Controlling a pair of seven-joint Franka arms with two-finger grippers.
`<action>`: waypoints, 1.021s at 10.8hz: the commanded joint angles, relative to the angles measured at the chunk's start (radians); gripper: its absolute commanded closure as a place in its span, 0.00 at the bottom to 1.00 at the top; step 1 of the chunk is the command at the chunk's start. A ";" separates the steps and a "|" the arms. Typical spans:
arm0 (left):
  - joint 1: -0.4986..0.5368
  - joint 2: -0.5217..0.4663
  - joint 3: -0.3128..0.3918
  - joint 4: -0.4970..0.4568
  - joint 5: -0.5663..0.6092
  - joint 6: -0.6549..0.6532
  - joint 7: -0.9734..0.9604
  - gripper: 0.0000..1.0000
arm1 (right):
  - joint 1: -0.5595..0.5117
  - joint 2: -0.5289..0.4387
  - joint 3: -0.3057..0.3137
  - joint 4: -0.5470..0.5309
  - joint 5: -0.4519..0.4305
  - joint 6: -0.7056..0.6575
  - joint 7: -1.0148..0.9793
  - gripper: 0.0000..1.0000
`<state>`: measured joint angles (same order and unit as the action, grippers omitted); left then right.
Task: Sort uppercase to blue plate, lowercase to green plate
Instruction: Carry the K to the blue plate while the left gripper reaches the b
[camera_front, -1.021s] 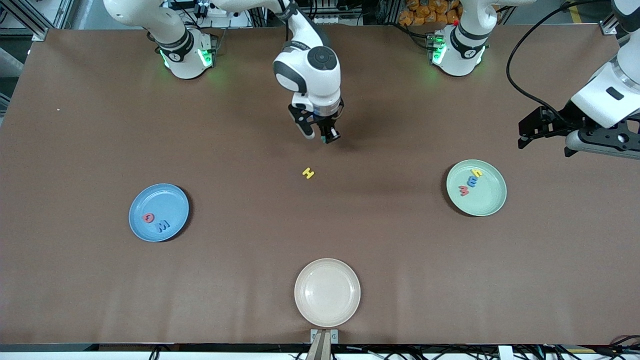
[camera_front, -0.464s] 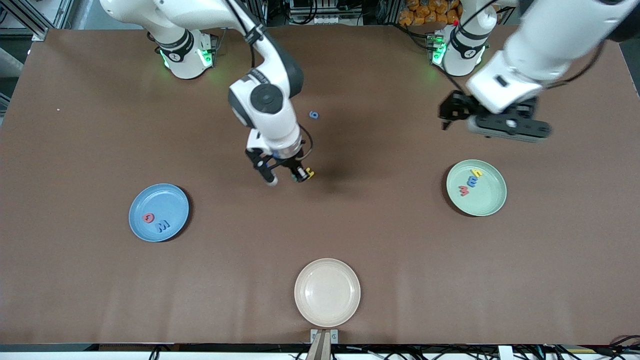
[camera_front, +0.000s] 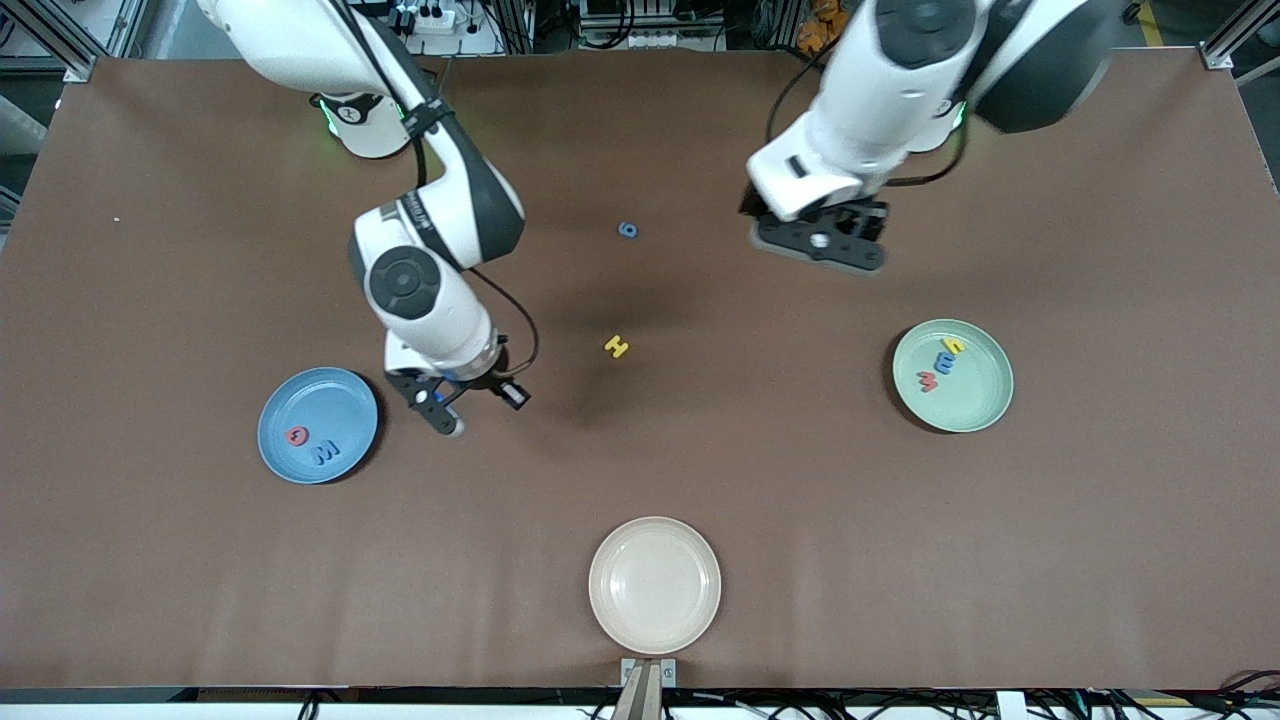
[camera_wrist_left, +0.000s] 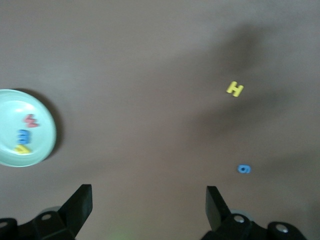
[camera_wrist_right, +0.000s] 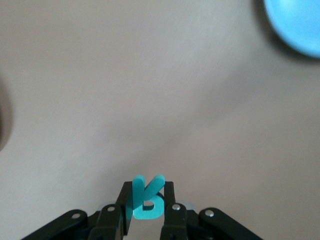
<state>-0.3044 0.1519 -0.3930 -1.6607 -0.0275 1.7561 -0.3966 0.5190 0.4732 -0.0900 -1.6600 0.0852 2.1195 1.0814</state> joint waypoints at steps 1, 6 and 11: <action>-0.028 0.034 -0.049 -0.056 0.037 0.118 -0.076 0.00 | -0.077 -0.007 -0.016 0.034 0.016 -0.093 -0.208 1.00; -0.198 0.158 -0.055 -0.131 0.136 0.262 -0.289 0.00 | -0.281 -0.002 -0.027 0.032 0.001 -0.130 -0.622 1.00; -0.317 0.326 -0.052 -0.125 0.224 0.393 -0.468 0.00 | -0.372 0.005 -0.027 0.002 0.001 -0.148 -0.802 0.63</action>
<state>-0.5921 0.4326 -0.4494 -1.8035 0.1504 2.1231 -0.8119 0.1523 0.4787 -0.1286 -1.6444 0.0850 1.9829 0.2929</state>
